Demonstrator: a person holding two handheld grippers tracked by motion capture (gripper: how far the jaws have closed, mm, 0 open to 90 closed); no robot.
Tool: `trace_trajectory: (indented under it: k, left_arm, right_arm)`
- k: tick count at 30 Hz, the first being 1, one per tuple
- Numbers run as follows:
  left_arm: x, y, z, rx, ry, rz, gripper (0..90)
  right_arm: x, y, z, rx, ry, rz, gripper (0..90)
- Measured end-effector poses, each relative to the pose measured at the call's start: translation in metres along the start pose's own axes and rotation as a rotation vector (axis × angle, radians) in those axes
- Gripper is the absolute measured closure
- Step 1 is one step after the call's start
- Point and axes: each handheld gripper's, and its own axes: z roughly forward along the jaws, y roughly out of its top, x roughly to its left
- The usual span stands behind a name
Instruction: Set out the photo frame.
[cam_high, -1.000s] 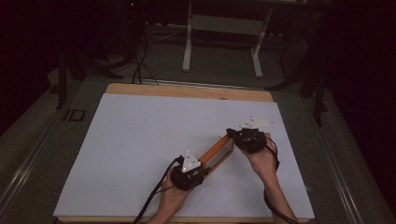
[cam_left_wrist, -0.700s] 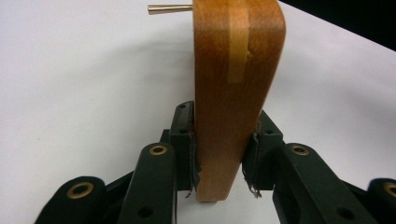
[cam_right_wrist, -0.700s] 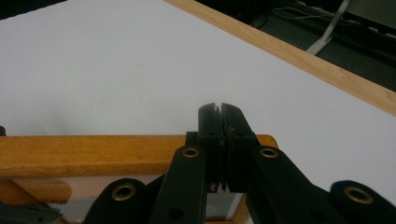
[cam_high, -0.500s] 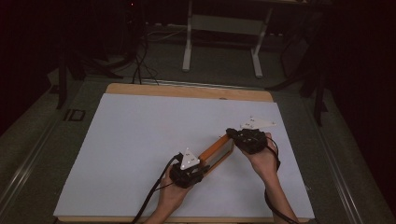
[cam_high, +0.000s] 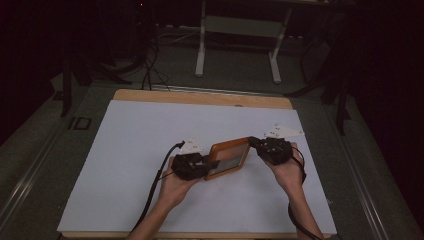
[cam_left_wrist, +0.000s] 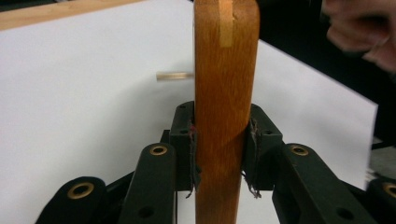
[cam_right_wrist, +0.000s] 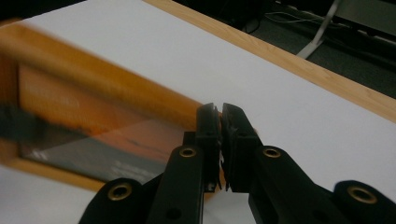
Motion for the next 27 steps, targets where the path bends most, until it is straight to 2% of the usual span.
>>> trace_trajectory:
  k: [3,6,14,19,24,27]
  left_arm:
    - [0.004,0.007,-0.008,-0.002,-0.011,0.002,69.4]
    - [0.006,0.017,-0.019,0.017,-0.028,0.029,69.4]
    - [0.004,0.03,-0.036,0.068,-0.049,0.126,69.3]
    - [0.006,0.035,-0.044,0.095,-0.061,0.168,69.1]
    - [0.009,0.035,-0.046,0.099,-0.077,0.181,69.1]
    - [0.01,0.035,-0.046,0.095,-0.084,0.184,69.0]
  right_arm:
    - [0.0,-0.001,0.0,0.002,0.003,-0.001,85.7]
    - [0.0,-0.002,0.0,0.004,0.008,-0.002,85.5]
    - [0.008,0.0,0.002,0.003,0.039,-0.04,82.3]
    - [0.014,0.0,0.004,0.009,0.083,-0.079,77.6]
    - [0.018,-0.001,0.005,0.003,0.158,-0.082,70.2]
    - [0.021,-0.002,0.007,-0.001,0.201,-0.102,64.1]
